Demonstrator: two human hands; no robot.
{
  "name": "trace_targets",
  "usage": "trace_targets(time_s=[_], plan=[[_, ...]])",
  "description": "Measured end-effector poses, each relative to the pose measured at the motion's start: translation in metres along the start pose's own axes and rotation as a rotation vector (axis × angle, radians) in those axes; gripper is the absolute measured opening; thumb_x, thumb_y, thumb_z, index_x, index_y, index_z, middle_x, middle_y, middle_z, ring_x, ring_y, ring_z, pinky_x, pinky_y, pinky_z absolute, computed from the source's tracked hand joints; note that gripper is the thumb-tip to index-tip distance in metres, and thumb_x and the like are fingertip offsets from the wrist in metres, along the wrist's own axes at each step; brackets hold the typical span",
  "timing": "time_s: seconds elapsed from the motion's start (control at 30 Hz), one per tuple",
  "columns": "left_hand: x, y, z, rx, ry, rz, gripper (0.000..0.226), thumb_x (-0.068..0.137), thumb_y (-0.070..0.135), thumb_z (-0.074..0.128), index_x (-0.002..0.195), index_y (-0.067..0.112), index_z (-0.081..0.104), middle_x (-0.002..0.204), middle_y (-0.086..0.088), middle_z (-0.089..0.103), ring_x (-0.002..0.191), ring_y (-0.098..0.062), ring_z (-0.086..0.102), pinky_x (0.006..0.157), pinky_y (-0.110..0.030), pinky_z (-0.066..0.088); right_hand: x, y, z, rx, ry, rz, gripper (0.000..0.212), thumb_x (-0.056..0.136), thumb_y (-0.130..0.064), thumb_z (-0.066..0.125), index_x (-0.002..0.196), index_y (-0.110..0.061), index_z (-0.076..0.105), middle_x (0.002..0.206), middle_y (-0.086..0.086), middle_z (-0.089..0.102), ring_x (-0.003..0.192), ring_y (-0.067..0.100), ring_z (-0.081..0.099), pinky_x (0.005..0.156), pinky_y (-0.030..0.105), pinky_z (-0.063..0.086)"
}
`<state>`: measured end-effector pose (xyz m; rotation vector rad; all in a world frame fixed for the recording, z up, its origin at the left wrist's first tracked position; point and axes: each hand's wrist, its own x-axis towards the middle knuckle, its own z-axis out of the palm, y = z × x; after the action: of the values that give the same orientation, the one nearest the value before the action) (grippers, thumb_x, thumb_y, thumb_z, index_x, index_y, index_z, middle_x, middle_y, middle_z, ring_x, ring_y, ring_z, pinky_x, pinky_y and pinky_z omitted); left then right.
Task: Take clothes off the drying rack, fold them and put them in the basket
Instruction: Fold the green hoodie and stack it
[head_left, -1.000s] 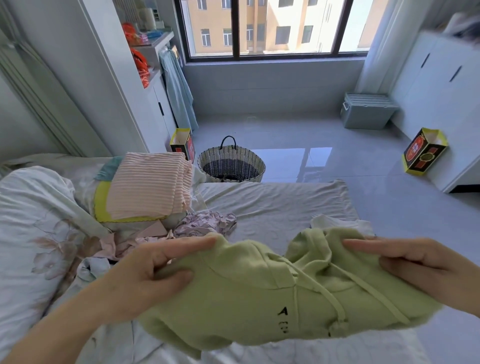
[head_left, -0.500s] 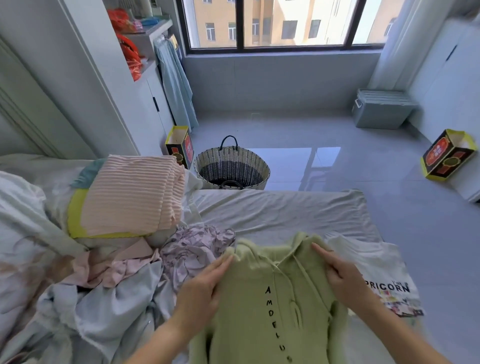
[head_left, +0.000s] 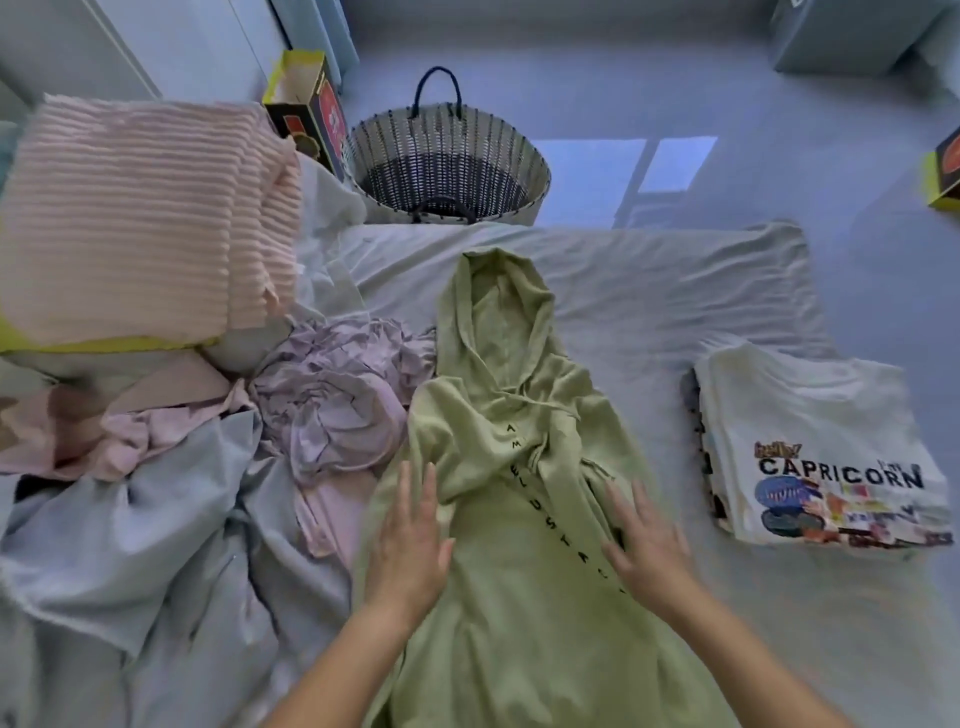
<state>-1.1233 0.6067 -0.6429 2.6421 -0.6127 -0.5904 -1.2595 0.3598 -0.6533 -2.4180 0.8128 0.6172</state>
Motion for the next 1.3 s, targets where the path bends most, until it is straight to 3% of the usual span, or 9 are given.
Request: trace_targets(time_s=[0.1,0.2,0.3,0.47,0.57,0.67,0.83,1.13,1.3], plan=[[-0.043,-0.024,0.041,0.086,-0.062,0.011,0.118,0.065,0.035,0.084,0.153,0.02,0.007,0.156,-0.019,0.019,0.136,-0.038,0.035,0.108,-0.043,0.033,-0.034,0.014,0.041,-0.141,0.109,-0.014,0.074,0.09,-0.034,0.061,0.151,-0.036,0.019,0.16,0.001,0.016,0.143,0.019,0.028,0.114,0.056,0.018],[-0.095,-0.043,0.077,0.194,-0.231,0.175,0.133,0.047,0.05,0.088,0.153,0.021,0.012,0.153,-0.012,0.026,0.137,-0.031,0.031,0.112,-0.04,0.016,-0.079,0.033,0.08,-0.142,0.21,-0.204,0.07,0.079,-0.036,0.066,0.143,-0.032,0.039,0.147,0.005,0.041,0.132,0.024,0.04,0.109,0.057,0.022],[-0.137,-0.049,0.098,0.272,-0.476,0.332,0.128,0.032,0.062,0.082,0.145,0.024,0.035,0.146,-0.006,0.04,0.132,-0.026,0.036,0.113,-0.038,0.012,-0.114,0.056,0.116,-0.307,-0.05,-0.534,0.098,0.063,-0.055,0.067,0.15,-0.037,0.023,0.146,0.005,0.039,0.132,0.023,0.039,0.115,0.049,0.012],[-0.168,-0.074,0.121,0.519,-0.606,0.558,0.118,0.021,0.069,0.078,0.13,0.03,0.053,0.132,-0.001,0.059,0.129,-0.029,0.047,0.11,-0.045,0.03,-0.121,0.091,0.133,-0.618,-0.388,-0.697,0.109,0.038,-0.068,0.075,0.139,-0.039,0.045,0.151,0.0,0.036,0.14,0.024,0.028,0.109,0.049,0.018],[-0.162,-0.086,0.121,0.535,-0.616,0.519,0.11,0.03,0.059,0.082,0.133,0.037,0.05,0.142,0.0,0.05,0.135,-0.037,0.038,0.102,-0.05,0.04,-0.106,0.104,0.13,-0.624,-0.387,-0.702,0.109,0.043,-0.058,0.082,0.142,-0.042,0.04,0.151,-0.005,0.037,0.145,0.021,0.016,0.111,0.045,0.013],[-0.156,-0.094,0.119,0.519,-0.533,0.579,0.081,0.059,0.049,0.074,0.135,0.039,0.048,0.151,0.002,0.034,0.128,-0.035,0.047,0.093,-0.049,0.049,-0.095,0.111,0.129,-0.575,-0.234,-0.784,0.079,0.081,-0.027,0.058,0.151,-0.036,0.021,0.145,-0.008,0.046,0.137,0.015,0.04,0.117,0.038,0.007],[-0.155,-0.107,0.118,0.463,-0.289,0.723,0.041,0.09,0.018,0.037,0.113,0.028,0.069,0.125,-0.001,0.065,0.114,-0.035,0.06,0.086,-0.048,0.054,-0.095,0.117,0.136,-0.507,0.064,-0.904,0.048,0.09,-0.003,0.034,0.116,-0.022,0.07,0.126,-0.003,0.064,0.116,0.013,0.061,0.113,0.044,0.022],[-0.24,-0.117,0.105,0.441,-0.391,0.881,0.049,0.104,0.019,0.009,0.119,0.036,0.053,0.115,0.01,0.069,0.105,-0.023,0.067,0.08,-0.037,0.056,-0.178,0.146,0.145,-0.469,0.031,-1.014,0.046,0.104,-0.02,0.027,0.112,-0.03,0.071,0.124,-0.01,0.065,0.12,0.009,0.057,0.114,0.048,0.021],[-0.258,-0.109,0.12,0.437,-0.505,0.812,0.037,0.105,0.026,0.016,0.119,0.04,0.047,0.117,0.015,0.066,0.105,-0.016,0.067,0.093,-0.039,0.046,-0.187,0.161,0.169,-0.551,0.069,-0.996,0.035,0.104,-0.029,0.025,0.116,-0.031,0.058,0.145,-0.009,0.045,0.146,0.012,0.02,0.119,0.049,0.007]])
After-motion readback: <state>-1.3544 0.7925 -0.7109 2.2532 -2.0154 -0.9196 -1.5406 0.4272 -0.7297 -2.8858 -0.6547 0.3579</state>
